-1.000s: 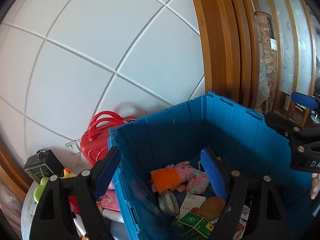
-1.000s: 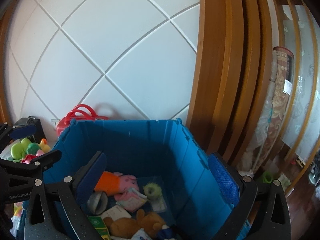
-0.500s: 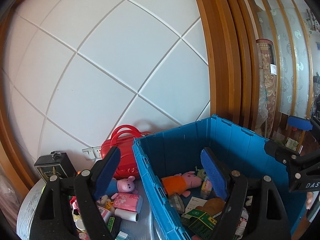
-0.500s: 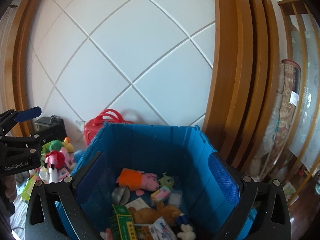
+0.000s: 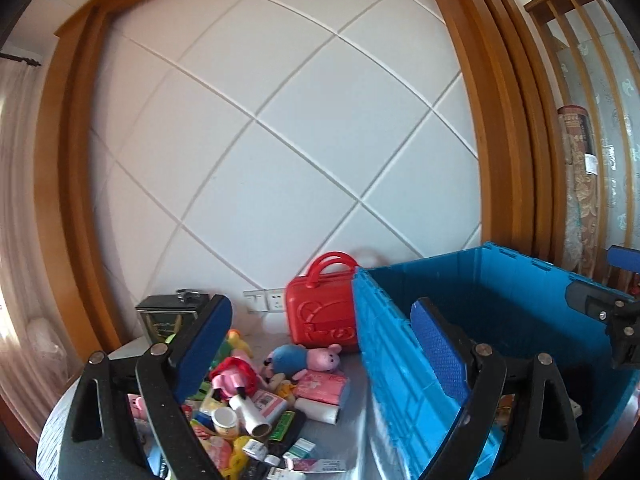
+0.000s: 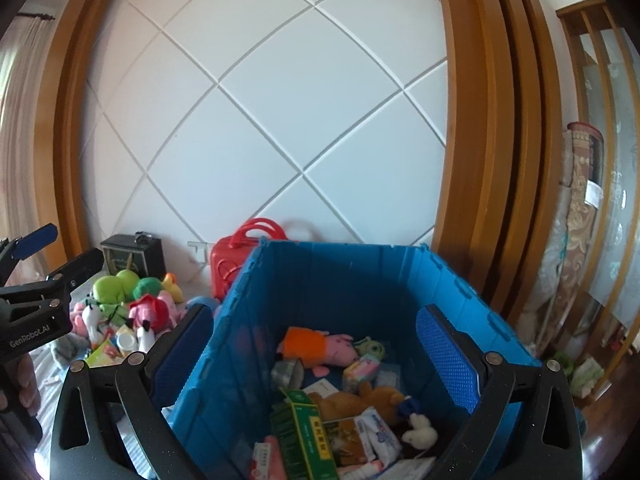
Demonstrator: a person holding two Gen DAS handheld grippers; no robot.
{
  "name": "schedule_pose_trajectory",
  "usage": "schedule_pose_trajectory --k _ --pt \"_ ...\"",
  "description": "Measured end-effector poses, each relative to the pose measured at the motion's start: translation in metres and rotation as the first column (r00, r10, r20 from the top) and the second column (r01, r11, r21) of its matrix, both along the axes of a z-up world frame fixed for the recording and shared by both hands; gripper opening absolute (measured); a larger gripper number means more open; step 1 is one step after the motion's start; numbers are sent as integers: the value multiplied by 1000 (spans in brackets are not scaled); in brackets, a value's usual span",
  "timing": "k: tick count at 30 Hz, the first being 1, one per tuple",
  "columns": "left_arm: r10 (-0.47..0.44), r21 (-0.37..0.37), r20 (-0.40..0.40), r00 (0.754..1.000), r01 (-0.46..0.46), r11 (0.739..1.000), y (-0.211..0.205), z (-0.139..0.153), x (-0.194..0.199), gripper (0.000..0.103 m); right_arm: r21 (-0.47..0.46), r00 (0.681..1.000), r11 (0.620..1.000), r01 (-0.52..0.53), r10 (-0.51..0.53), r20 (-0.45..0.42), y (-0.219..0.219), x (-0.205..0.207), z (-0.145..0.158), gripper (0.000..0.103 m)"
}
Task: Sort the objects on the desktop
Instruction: 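Move both open tools back over the pile of items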
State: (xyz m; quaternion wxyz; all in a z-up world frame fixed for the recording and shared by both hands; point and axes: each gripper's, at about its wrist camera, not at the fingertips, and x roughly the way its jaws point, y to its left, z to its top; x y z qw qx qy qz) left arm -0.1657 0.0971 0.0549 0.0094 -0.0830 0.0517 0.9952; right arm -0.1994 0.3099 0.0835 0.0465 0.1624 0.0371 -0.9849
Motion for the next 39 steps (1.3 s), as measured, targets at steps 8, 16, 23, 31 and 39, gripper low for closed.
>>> schedule_pose_trajectory --k 8,16,23,31,39 --pt "39 52 36 999 -41 998 -79 -21 27 92 -26 993 993 -114 114 -8 -80 24 -11 103" --pt "89 83 128 988 -100 992 -203 -43 41 92 -6 987 989 -150 150 53 -197 29 -34 103" --pt "107 57 197 975 -120 991 -299 -74 44 92 -39 984 993 -114 118 132 -280 26 -72 103" --pt "157 95 369 916 -205 974 -374 -132 34 92 -10 956 996 -94 93 277 -320 8 -125 103" --pt "277 79 500 821 -361 929 -411 -172 12 92 -27 897 994 -109 110 428 -327 -42 -182 103"
